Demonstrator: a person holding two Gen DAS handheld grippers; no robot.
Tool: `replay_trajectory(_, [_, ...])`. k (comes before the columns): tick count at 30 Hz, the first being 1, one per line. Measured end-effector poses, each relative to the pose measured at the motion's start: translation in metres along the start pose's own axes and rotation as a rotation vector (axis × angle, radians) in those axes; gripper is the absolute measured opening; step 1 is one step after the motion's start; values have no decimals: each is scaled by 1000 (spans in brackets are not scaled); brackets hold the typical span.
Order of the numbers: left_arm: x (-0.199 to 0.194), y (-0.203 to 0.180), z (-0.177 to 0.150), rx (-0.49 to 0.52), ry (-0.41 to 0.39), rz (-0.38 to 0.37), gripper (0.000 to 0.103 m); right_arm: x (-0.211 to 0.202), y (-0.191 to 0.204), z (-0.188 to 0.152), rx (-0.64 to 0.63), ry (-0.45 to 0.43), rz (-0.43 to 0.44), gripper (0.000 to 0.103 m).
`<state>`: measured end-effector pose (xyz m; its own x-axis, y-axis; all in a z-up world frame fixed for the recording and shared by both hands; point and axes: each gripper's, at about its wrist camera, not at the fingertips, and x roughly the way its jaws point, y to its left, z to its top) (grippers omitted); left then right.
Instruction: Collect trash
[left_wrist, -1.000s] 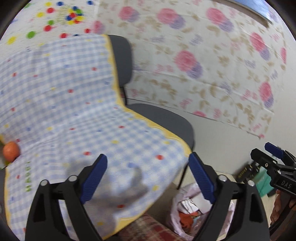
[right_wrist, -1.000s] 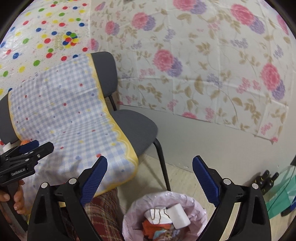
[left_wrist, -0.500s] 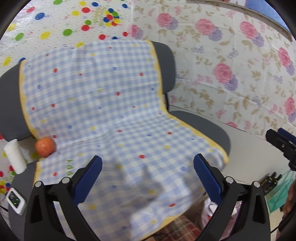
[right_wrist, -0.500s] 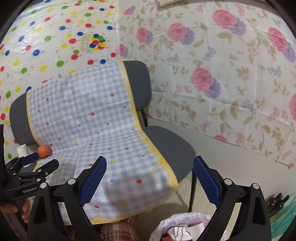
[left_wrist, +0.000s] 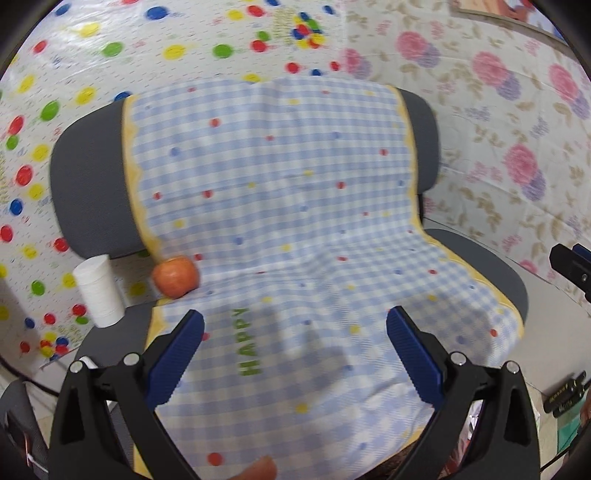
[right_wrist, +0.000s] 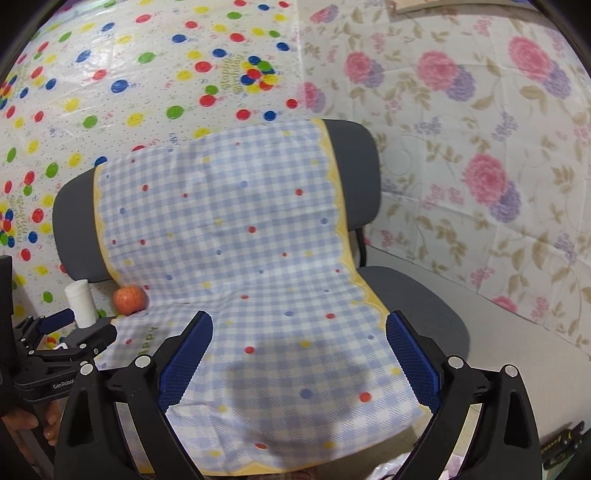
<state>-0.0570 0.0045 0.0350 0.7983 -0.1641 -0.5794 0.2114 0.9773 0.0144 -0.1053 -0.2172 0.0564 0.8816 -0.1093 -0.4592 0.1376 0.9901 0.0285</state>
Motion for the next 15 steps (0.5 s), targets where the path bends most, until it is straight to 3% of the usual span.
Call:
replay_trajectory(8, [-4,35,-1,-76,23,78,96,16,22,8,-32,12,38,94])
replay_trajectory(15, [-3,46,0,-105,29,101,96,21,27,5,-34,25,62,94])
